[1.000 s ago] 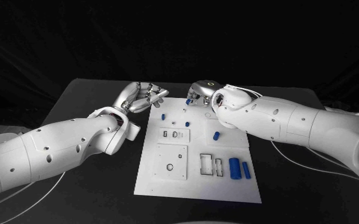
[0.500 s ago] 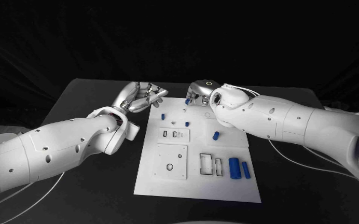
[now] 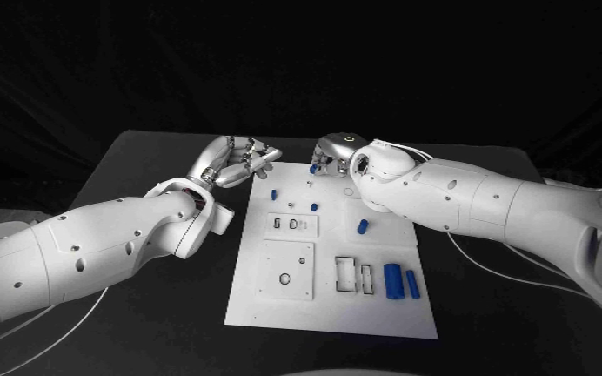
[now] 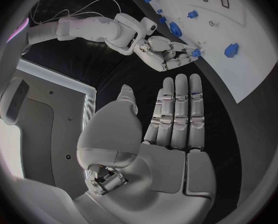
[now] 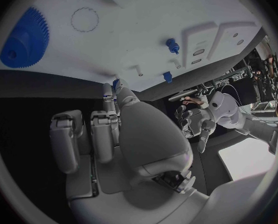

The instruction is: Assemble the parts on the task board

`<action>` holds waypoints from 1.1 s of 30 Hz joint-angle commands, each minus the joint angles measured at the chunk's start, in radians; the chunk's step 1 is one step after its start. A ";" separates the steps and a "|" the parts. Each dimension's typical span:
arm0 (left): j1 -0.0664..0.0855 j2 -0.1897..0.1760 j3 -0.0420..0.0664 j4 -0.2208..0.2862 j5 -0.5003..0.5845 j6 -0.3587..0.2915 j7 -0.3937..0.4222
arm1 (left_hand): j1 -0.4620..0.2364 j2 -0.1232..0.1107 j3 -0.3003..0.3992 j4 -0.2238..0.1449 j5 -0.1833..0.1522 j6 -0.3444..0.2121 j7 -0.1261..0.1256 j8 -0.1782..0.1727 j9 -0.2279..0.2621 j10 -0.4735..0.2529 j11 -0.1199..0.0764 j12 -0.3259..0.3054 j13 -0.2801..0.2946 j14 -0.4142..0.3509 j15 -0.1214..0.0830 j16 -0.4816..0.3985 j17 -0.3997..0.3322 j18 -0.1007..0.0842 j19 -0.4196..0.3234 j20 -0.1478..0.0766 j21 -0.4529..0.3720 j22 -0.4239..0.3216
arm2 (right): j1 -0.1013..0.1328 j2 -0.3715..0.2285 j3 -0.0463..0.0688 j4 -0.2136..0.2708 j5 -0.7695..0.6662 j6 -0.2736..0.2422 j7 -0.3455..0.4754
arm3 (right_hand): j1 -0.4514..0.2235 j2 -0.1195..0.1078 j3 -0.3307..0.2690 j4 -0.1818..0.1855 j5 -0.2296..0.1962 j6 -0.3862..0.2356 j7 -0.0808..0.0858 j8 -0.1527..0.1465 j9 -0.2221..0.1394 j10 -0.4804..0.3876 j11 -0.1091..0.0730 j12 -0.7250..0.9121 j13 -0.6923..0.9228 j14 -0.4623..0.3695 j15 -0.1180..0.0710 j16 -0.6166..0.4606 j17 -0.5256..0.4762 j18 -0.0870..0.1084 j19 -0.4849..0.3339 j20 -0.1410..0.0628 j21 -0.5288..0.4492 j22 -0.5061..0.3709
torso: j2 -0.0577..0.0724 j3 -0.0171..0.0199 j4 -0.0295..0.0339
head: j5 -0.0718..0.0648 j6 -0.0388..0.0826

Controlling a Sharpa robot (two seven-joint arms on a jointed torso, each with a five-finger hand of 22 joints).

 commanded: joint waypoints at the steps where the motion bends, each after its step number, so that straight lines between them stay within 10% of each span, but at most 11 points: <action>1: 0.002 0.002 0.001 0.004 -0.003 0.007 0.007 | 0.004 0.009 -0.007 0.002 -0.003 0.008 0.003 -0.006 0.001 -0.006 0.003 -0.005 0.002 -0.005 -0.001 -0.004 0.002 0.018 -0.007 0.002 -0.005 0.001 | -0.001 0.001 0.000 -0.004 -0.011 0.016 -0.009 | 0.002 -0.007 0.004 0.004 0.006 0.010 -0.006 0.005 0.000 0.002 0.004 -0.005 -0.001 0.104 0.004 0.004 0.263 -0.007 0.105 0.005 0.004 0.263 | 0.000 -0.0010 0.0012 | 0.000 -0.003; 14: 0.005 -0.001 0.001 0.010 -0.003 0.004 0.005 | 0.006 0.011 -0.009 0.002 -0.003 0.010 0.002 -0.009 0.002 -0.006 0.003 -0.006 0.003 -0.008 -0.001 -0.006 0.003 0.018 -0.009 0.003 -0.006 0.001 | -0.003 0.001 0.000 -0.006 -0.015 0.045 -0.023 | -0.006 -0.025 0.003 0.013 0.006 -0.006 -0.003 -0.011 -0.005 -0.012 0.007 -0.018 -0.002 0.104 0.003 0.004 0.263 -0.007 0.105 0.005 0.004 0.263 | -0.003 -0.0014 0.0055 | -0.005 -0.007; 23: 0.006 0.000 0.001 0.005 -0.004 0.002 0.004 | 0.007 0.012 -0.009 0.002 -0.002 0.011 0.002 -0.010 0.002 -0.005 0.003 -0.007 0.004 -0.008 -0.001 -0.006 0.004 0.018 -0.009 0.003 -0.007 0.001 | -0.003 -0.003 0.000 0.005 -0.011 0.026 -0.032 | -0.098 -0.125 -0.063 0.048 0.002 -0.255 0.053 -0.041 -0.016 -0.148 0.051 -0.019 0.000 0.104 0.040 0.004 0.263 -0.007 0.105 0.034 0.004 0.263 | -0.004 -0.0021 0.0047 | -0.001 -0.003; 33: 0.006 0.009 0.001 -0.003 -0.004 0.004 0.009 | 0.009 0.014 -0.012 0.002 -0.002 0.013 0.003 -0.014 0.003 -0.007 0.003 -0.009 0.005 -0.012 0.000 -0.008 0.006 0.018 -0.012 0.004 -0.008 0.001 | -0.007 -0.042 0.000 0.060 0.045 -0.060 -0.032 | -0.135 -0.144 -0.065 0.067 0.001 -0.296 0.074 -0.034 -0.011 -0.187 0.068 -0.016 0.002 0.104 0.056 0.004 0.263 -0.007 0.105 0.050 0.004 0.263 | -0.004 -0.0012 0.0024 | 0.003 0.003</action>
